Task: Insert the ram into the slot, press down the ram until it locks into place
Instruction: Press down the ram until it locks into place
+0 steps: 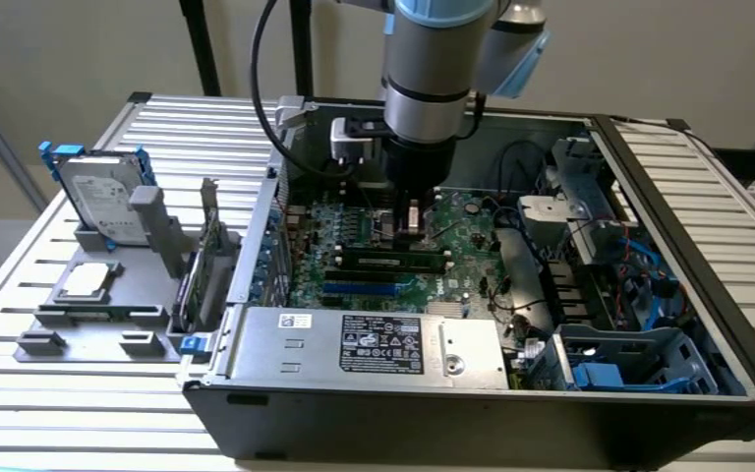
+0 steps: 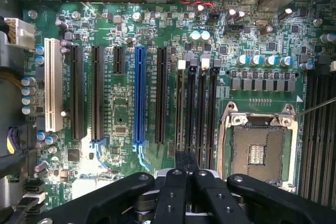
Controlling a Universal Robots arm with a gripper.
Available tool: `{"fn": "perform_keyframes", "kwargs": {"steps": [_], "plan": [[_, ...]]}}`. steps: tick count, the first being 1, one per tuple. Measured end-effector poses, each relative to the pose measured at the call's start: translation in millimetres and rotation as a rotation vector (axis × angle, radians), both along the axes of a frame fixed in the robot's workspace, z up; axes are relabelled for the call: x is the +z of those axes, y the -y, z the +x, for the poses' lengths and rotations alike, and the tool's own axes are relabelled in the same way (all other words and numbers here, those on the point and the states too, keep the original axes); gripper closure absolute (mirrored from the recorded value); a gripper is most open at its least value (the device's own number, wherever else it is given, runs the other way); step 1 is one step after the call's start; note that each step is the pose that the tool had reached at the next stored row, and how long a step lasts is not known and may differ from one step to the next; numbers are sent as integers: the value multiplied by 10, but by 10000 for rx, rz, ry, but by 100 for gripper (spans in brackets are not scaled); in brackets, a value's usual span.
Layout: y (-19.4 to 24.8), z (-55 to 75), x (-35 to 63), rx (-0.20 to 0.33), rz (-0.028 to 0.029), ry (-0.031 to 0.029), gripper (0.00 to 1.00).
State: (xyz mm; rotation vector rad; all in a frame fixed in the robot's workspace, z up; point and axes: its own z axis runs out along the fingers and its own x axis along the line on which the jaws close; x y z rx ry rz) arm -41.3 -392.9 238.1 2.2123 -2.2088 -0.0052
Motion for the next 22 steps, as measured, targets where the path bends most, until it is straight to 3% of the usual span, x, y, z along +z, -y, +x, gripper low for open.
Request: {"fn": "perform_keyframes", "kwargs": {"steps": [18,20,22], "plan": [[-3,-32,-122,1,-2,-2,90],[-6,-31,-75,0,21,10,90],[-4,-32,24,0,0,-3,90]]}}
